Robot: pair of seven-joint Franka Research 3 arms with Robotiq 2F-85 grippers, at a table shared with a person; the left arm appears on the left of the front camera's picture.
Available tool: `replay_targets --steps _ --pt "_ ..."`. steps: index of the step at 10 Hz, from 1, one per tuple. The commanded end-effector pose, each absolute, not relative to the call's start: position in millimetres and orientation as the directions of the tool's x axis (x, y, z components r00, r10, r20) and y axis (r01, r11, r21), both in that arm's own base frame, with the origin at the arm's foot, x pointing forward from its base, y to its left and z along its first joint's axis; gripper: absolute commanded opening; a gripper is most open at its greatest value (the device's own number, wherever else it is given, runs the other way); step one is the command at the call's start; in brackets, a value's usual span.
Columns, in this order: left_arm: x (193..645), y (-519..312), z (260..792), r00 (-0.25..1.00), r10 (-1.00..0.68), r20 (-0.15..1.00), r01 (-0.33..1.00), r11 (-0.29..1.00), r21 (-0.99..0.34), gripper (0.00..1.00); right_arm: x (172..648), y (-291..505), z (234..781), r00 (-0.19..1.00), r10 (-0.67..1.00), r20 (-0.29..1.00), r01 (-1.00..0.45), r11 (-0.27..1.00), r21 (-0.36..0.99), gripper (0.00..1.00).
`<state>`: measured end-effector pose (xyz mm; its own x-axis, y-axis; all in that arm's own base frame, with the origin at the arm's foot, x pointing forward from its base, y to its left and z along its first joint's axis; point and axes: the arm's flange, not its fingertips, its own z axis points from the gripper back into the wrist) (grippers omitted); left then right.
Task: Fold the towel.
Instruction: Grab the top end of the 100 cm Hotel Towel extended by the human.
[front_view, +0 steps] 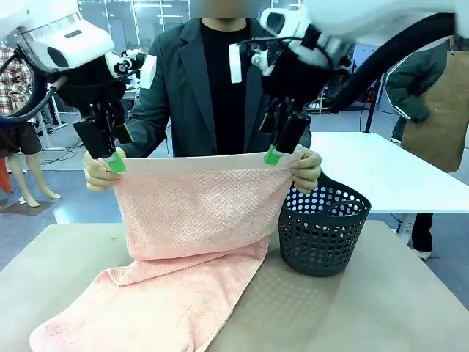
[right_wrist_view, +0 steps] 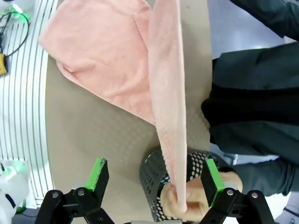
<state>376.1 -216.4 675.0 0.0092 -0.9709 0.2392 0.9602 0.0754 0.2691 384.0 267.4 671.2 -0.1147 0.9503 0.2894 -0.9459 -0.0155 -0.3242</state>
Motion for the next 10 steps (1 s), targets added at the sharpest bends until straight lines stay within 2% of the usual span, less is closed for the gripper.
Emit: replay_targets --steps 1,3,5,8,9,10 --pt "388.6 -230.2 679.0 -0.023 -0.983 0.183 0.958 0.030 0.285 1.00 400.1 283.1 670.6 -0.162 0.964 0.210 -0.948 -0.092 -0.306 1.00" --pt "402.3 -240.9 666.2 -0.065 -0.989 0.131 0.960 -0.026 0.277 1.00 406.7 293.7 656.3 -0.158 0.969 0.191 -0.955 -0.100 -0.280 1.00" --pt "414.3 -249.5 656.6 -0.059 -0.991 0.124 0.959 -0.022 0.283 1.00 417.2 293.4 643.5 -0.153 0.974 0.165 -0.952 -0.101 -0.288 1.00" --pt "422.5 -251.7 640.4 -0.032 -0.994 0.101 0.971 -0.007 0.237 1.00 420.0 298.3 618.2 -0.139 0.979 0.149 -0.968 -0.103 -0.228 1.00" --pt "422.6 -249.7 637.8 -0.023 -0.996 0.091 0.970 0.000 0.242 0.64 421.3 298.2 615.6 -0.101 0.987 0.121 -0.971 -0.071 -0.228 1.00" --pt "423.3 -248.5 634.8 -0.018 -0.996 0.083 0.970 0.002 0.243 0.42 421.6 299.8 616.2 -0.099 0.987 0.127 -0.967 -0.065 -0.246 0.62"
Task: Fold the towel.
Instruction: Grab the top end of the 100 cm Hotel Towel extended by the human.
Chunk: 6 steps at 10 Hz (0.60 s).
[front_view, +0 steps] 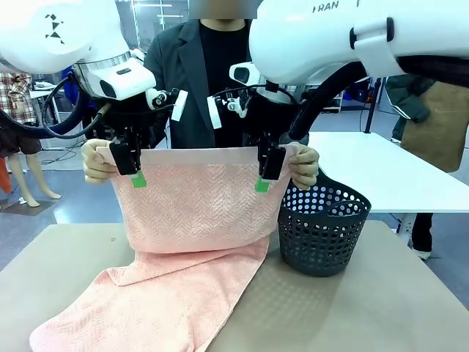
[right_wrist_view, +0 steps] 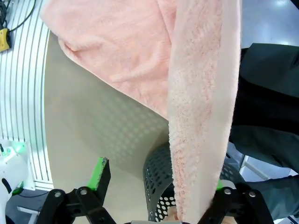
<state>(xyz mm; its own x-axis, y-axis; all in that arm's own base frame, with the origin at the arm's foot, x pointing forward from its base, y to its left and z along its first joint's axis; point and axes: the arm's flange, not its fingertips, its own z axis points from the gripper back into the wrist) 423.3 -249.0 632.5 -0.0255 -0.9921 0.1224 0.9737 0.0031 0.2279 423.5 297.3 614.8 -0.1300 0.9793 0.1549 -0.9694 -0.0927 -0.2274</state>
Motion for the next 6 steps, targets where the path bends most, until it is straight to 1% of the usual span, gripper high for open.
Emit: replay_targets --steps 1,2,3,4,5,6 --pt "423.6 -248.2 630.7 -0.020 -0.996 0.089 0.970 0.002 0.242 0.41 422.5 302.5 617.1 -0.076 0.991 0.109 -0.962 -0.043 -0.271 0.41" --pt "424.4 -247.3 627.9 -0.008 -0.996 0.084 0.968 0.013 0.249 0.00 424.4 303.8 617.4 -0.061 0.996 0.070 -0.958 -0.039 -0.284 0.03" --pt "423.2 -245.8 628.2 -0.013 -0.995 0.096 0.968 0.012 0.252 0.00 424.8 302.4 618.7 -0.055 0.996 0.077 -0.957 -0.030 -0.287 0.00" --pt "423.4 -243.8 628.5 -0.006 -0.995 0.104 0.967 0.021 0.253 0.00 425.8 299.8 618.7 -0.040 0.996 0.084 -0.958 -0.015 -0.285 0.00" --pt "424.2 -242.3 629.1 0.003 -0.995 0.099 0.967 0.028 0.253 0.05 426.4 297.3 619.3 -0.003 0.997 0.078 -0.958 0.019 -0.287 0.00" --pt "424.2 -242.2 630.4 -0.002 -0.995 0.096 0.966 0.023 0.256 0.00 426.1 295.7 620.9 0.004 0.995 0.097 -0.956 0.032 -0.290 0.02"
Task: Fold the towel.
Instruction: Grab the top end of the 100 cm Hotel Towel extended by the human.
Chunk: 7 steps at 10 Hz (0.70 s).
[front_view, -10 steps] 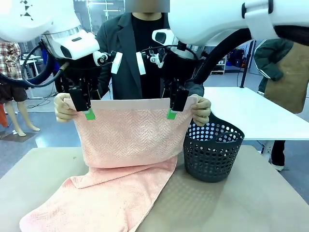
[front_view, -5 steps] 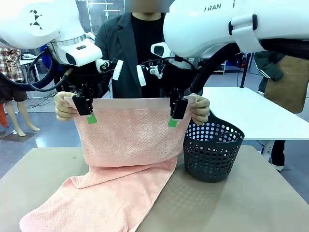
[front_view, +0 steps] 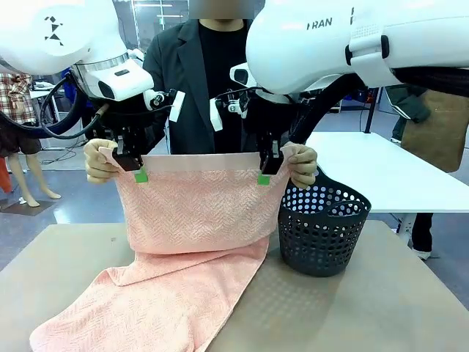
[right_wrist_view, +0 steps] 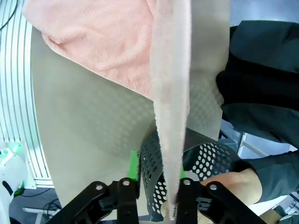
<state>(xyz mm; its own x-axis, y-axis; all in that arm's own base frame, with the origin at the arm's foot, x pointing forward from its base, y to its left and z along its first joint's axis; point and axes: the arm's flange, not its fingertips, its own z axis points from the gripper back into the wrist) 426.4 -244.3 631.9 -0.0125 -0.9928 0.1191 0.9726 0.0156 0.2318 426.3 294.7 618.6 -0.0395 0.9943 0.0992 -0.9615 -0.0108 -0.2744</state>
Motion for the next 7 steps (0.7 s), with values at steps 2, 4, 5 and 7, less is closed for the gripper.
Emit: replay_targets --steps 2,4,5,7 --pt "424.8 -242.8 628.6 -0.005 -0.996 0.086 0.969 0.017 0.248 0.00 425.4 295.4 623.3 0.016 0.993 0.113 -0.954 0.049 -0.295 0.00" --pt "424.6 -242.0 628.8 0.001 -0.996 0.084 0.968 0.022 0.249 0.00 425.1 295.2 624.1 0.034 0.992 0.122 -0.953 0.068 -0.296 0.00" --pt "424.7 -241.0 629.8 0.007 -0.996 0.088 0.967 0.029 0.252 0.00 424.6 294.2 625.0 0.035 0.992 0.123 -0.952 0.070 -0.297 0.00" --pt "427.1 -237.1 631.4 0.073 -0.991 0.110 0.960 0.100 0.263 0.00 425.3 292.5 624.6 0.068 0.986 0.150 -0.954 0.108 -0.281 0.00"
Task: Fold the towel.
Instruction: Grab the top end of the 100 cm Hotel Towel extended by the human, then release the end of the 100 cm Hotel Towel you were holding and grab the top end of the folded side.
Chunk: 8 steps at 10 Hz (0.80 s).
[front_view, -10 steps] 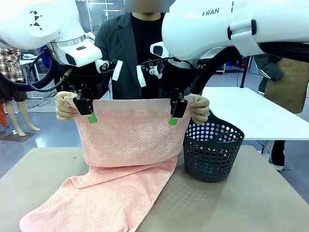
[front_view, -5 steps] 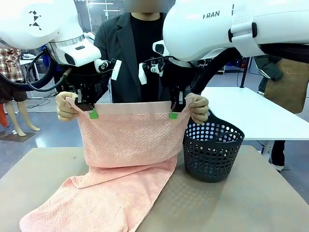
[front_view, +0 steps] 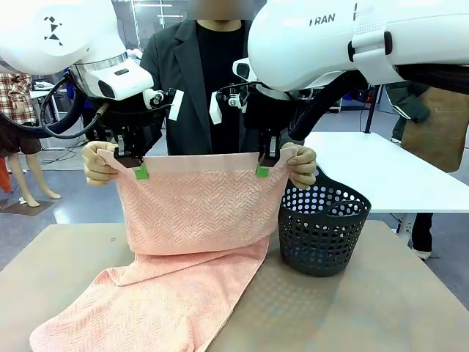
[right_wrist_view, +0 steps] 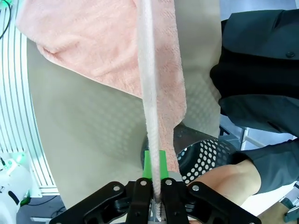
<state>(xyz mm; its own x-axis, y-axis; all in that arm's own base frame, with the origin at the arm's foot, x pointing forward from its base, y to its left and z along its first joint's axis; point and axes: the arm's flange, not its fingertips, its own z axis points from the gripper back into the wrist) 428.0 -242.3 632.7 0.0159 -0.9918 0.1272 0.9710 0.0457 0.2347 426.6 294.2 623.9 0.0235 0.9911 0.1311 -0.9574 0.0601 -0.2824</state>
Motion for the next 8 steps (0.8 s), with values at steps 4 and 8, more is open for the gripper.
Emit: replay_targets --steps 4,8 --pt "426.9 -243.5 632.0 -0.006 -0.993 0.120 0.972 0.023 0.232 0.00 426.6 294.0 623.9 0.011 0.992 0.125 -0.957 0.047 -0.286 0.00" --pt "426.9 -243.5 632.0 -0.006 -0.993 0.120 0.972 0.023 0.232 0.00 426.6 294.0 623.9 0.011 0.992 0.125 -0.957 0.047 -0.286 0.00"
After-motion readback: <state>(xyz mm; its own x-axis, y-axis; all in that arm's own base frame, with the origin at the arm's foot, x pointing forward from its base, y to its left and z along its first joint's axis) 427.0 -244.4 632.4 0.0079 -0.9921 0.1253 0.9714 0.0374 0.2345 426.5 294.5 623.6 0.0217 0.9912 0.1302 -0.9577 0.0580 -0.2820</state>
